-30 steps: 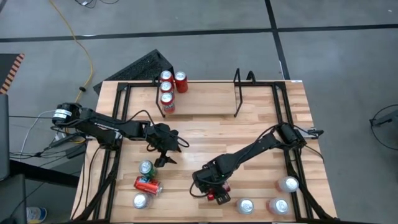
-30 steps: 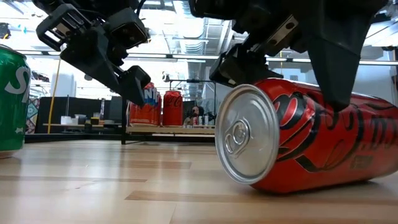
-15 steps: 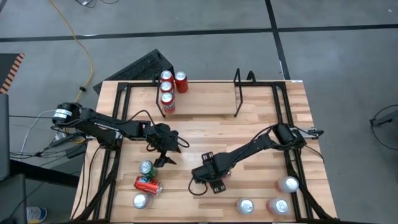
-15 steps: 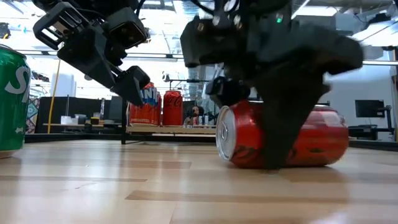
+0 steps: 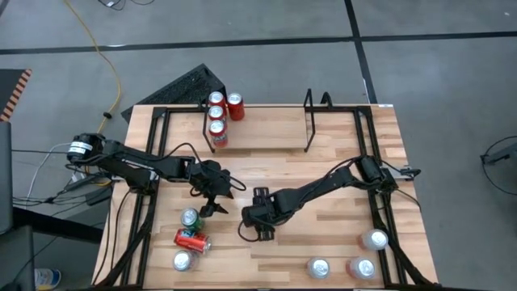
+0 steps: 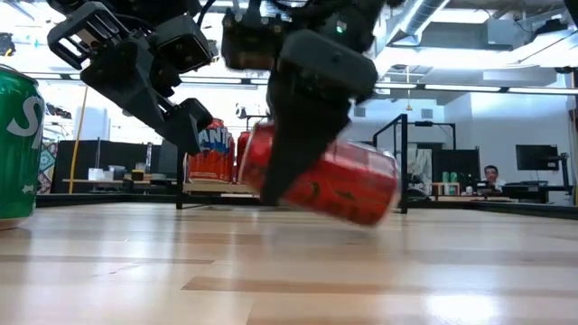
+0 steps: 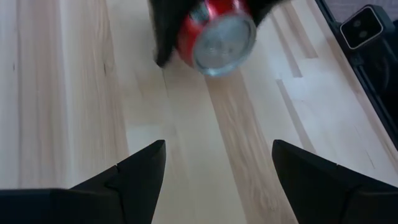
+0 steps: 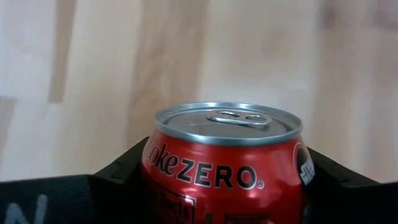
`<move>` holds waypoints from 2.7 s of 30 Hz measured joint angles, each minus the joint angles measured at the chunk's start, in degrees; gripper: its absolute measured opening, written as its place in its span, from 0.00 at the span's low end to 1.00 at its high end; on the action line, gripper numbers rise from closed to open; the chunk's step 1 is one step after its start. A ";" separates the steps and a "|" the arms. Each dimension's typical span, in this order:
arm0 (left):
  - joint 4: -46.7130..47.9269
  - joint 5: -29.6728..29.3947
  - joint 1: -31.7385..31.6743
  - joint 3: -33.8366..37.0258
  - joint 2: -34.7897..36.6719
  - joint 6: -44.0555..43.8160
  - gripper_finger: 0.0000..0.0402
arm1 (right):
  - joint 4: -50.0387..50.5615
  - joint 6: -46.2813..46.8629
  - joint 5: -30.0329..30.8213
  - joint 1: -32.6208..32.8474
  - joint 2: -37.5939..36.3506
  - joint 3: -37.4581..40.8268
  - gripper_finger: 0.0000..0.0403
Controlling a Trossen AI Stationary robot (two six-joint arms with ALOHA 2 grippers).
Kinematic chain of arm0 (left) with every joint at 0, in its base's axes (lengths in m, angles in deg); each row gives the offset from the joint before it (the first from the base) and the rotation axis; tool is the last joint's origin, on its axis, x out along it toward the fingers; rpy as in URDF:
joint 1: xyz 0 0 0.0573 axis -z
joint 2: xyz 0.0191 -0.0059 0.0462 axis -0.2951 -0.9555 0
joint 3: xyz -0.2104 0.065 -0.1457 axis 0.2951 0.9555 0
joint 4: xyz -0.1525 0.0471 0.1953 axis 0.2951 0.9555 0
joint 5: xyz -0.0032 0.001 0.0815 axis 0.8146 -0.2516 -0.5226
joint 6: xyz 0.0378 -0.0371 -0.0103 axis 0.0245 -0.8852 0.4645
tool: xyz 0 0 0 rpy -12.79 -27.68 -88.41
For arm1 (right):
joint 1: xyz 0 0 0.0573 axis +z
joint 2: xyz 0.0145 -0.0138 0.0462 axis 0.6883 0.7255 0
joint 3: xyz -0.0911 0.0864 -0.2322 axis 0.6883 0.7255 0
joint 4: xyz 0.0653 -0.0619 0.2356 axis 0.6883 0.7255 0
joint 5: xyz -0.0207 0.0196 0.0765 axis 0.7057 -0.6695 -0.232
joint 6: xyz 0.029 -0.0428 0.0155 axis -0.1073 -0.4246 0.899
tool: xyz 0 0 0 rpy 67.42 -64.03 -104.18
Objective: Place canned beverage on shelf
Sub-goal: Put the red black soda can on the shelf and align with the other red black soda cans
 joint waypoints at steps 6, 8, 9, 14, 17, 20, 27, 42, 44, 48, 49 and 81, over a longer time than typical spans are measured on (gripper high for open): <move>3.51 -0.44 -0.02 -0.02 4.22 1.55 0.69 | -8.20 -1.37 3.57 -0.89 -4.44 1.71 0.67; 4.31 -0.48 -0.03 0.00 6.25 2.01 0.69 | -14.34 -1.78 3.20 -1.10 -7.55 4.28 0.67; 4.00 -0.71 -0.09 -0.05 7.19 2.32 0.69 | -16.73 -1.91 3.45 -1.24 -9.04 5.54 0.67; 3.97 -2.16 -0.11 -0.08 12.77 3.28 0.69 | -36.05 -2.27 3.65 -1.38 -17.93 16.52 0.67; -1.18 -2.08 -0.13 -0.10 14.83 3.43 0.69 | -53.12 -2.47 3.28 -1.40 -22.64 23.88 0.67; -7.18 -1.97 -0.11 0.04 16.06 2.70 0.69 | -67.94 -2.73 2.66 -1.42 -25.85 29.08 0.67; -16.18 -2.86 -0.09 0.00 16.54 2.85 0.69 | -76.35 -4.28 -0.93 -1.38 -27.29 32.60 0.67; -21.14 -27.46 8.35 0.03 20.71 35.70 0.69 | -71.48 -2.61 -1.46 -1.03 -26.60 32.59 0.67; -21.83 -25.25 9.32 -0.03 21.12 35.31 0.69 | -69.55 -2.52 -1.44 -1.05 -26.57 32.59 0.67; -19.90 -19.86 9.41 -1.54 21.45 25.66 0.69 | -66.56 -2.53 -1.37 -1.05 -26.60 32.59 0.67; -18.91 -19.09 9.29 -1.96 21.44 24.25 0.69 | -66.27 -2.56 -1.37 -1.05 -26.60 32.59 0.67; -1.64 -24.59 11.65 -11.74 9.24 39.37 0.73 | -57.31 2.14 -7.36 -3.89 -25.50 32.50 0.67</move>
